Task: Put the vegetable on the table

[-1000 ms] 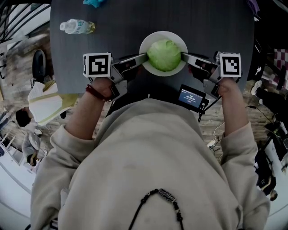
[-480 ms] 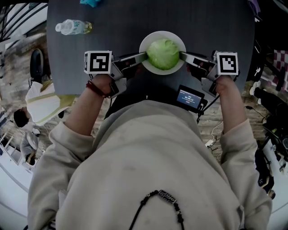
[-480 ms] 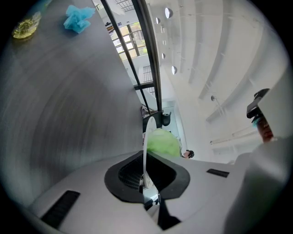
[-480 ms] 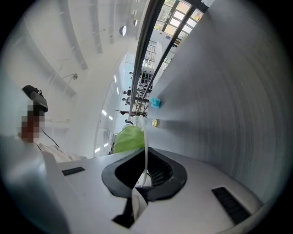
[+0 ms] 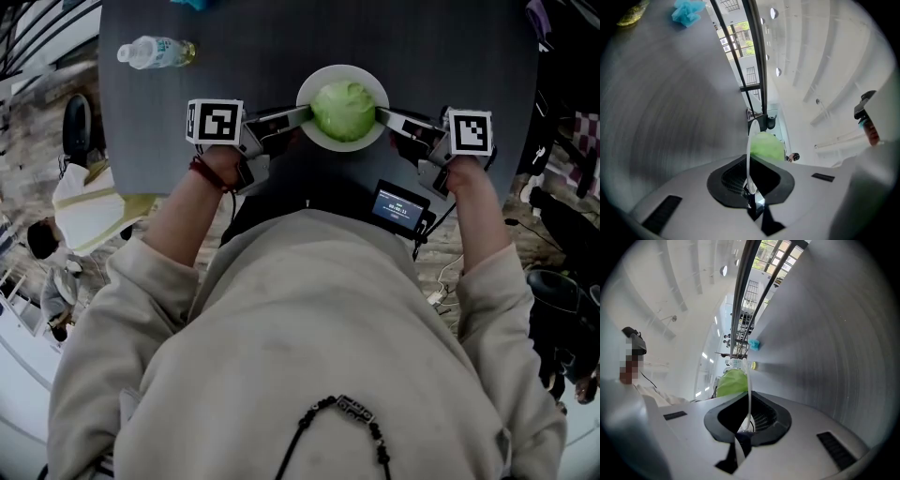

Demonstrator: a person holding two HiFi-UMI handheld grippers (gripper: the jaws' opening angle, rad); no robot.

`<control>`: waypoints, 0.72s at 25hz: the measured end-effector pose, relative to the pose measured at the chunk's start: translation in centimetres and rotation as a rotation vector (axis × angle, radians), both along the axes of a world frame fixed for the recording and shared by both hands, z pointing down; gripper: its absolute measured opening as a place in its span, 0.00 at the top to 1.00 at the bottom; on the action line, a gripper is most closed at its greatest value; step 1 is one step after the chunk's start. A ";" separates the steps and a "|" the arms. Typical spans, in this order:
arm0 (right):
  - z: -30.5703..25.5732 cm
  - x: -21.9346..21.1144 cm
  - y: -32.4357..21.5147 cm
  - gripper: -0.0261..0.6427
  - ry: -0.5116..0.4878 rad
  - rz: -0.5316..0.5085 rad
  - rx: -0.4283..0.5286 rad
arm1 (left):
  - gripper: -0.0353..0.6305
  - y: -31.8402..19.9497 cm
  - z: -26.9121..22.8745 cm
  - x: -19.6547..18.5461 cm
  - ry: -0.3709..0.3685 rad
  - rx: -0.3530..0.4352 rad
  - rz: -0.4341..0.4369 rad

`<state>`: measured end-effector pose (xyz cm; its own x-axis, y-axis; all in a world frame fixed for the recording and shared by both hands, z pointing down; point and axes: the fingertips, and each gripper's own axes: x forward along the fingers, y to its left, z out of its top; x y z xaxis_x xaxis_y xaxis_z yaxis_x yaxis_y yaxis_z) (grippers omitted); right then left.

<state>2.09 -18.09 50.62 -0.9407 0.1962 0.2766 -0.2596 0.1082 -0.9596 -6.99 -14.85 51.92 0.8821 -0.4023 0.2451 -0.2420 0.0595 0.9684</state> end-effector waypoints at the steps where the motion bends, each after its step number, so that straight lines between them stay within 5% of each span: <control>1: 0.2 -0.1 0.1 0.92 -0.003 0.000 -0.002 | 0.92 0.0 0.2 0.1 0.002 0.003 0.003; 18: 3.4 -0.5 0.6 0.92 0.003 -0.008 -0.038 | 0.92 0.6 3.3 -0.2 0.001 -0.018 0.003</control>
